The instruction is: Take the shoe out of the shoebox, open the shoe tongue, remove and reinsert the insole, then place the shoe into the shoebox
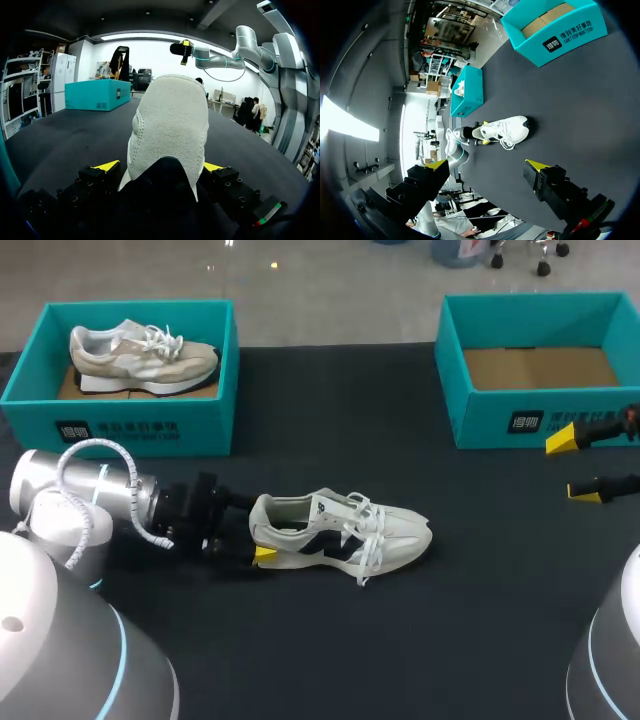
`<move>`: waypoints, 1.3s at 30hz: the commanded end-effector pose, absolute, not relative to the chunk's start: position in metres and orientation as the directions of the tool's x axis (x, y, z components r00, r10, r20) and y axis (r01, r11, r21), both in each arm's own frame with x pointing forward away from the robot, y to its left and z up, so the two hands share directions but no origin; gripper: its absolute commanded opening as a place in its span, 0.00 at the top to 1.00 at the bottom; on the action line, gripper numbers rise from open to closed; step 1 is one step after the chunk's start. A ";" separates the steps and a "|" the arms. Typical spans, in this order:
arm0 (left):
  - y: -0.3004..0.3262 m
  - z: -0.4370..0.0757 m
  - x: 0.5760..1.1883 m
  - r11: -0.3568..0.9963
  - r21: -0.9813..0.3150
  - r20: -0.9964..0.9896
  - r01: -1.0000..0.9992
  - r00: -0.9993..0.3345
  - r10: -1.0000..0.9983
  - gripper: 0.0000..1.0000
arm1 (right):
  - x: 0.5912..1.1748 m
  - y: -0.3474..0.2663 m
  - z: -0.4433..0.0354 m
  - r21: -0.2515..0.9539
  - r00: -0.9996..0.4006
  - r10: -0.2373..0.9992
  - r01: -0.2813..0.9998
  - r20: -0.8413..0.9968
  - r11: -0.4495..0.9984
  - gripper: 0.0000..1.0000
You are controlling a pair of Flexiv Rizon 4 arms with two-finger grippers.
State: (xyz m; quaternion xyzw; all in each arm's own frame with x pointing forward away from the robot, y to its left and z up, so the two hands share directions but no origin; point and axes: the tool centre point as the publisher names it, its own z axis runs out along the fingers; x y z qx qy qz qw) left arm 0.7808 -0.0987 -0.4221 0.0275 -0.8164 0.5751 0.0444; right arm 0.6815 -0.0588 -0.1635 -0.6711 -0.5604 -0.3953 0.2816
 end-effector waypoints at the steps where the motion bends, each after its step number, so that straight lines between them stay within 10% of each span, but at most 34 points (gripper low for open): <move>1: -0.101 -0.418 0.778 0.359 -0.928 0.105 -0.100 -0.994 -0.006 0.00 | 0.681 -0.058 -0.164 0.064 0.061 0.531 0.975 0.845 -0.214 0.00; 10: -0.102 -0.421 0.776 0.379 -0.920 0.104 -0.099 -0.995 -0.008 0.02 | 0.681 -0.058 -0.164 0.064 0.061 0.531 0.975 0.845 -0.214 0.00; 16: -0.103 -0.424 0.776 0.388 -0.916 0.102 -0.098 -0.995 -0.010 0.99 | 0.681 -0.058 -0.164 0.064 0.061 0.531 0.975 0.845 -0.214 0.00; 39: -0.100 -0.429 0.777 0.422 -0.903 0.088 -0.082 -0.996 -0.004 1.00 | 0.681 -0.058 -0.164 0.064 0.061 0.531 0.975 0.845 -0.214 0.00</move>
